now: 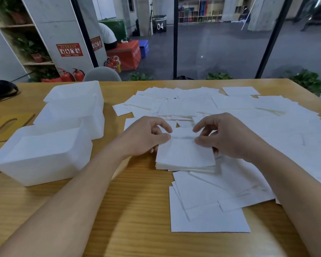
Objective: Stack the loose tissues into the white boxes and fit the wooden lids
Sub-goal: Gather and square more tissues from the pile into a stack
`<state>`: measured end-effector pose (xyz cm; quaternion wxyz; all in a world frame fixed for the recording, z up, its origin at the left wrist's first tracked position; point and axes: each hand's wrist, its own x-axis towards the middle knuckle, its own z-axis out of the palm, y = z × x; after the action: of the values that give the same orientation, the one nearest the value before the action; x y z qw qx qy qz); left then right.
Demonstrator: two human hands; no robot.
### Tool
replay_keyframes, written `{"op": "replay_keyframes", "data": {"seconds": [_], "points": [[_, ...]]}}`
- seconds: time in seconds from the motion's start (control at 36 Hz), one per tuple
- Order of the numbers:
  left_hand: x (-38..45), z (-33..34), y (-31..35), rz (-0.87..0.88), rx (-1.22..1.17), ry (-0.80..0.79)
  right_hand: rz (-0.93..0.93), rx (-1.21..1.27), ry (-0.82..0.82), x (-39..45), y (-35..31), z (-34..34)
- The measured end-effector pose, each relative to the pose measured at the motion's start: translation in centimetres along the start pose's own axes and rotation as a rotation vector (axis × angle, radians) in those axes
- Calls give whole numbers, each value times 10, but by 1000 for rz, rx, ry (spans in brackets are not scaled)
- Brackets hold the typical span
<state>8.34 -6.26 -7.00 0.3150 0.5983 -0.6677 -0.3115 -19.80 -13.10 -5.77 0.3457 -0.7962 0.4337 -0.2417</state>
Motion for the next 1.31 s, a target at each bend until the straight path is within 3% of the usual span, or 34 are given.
{"op": "replay_keyframes", "data": {"seconds": [0.42, 0.61, 0.86, 1.31], "points": [[7, 0, -12, 33, 197, 84, -68, -214, 2, -2, 4, 0], [11, -13, -30, 16, 352, 306, -192, -159, -25, -5, -6, 6], [9, -13, -33, 36, 431, 185, -212, -173, -101, -11, -5, 20], [14, -8, -28, 92, 454, 273, -212, -200, -90, -9, -4, 20]]}}
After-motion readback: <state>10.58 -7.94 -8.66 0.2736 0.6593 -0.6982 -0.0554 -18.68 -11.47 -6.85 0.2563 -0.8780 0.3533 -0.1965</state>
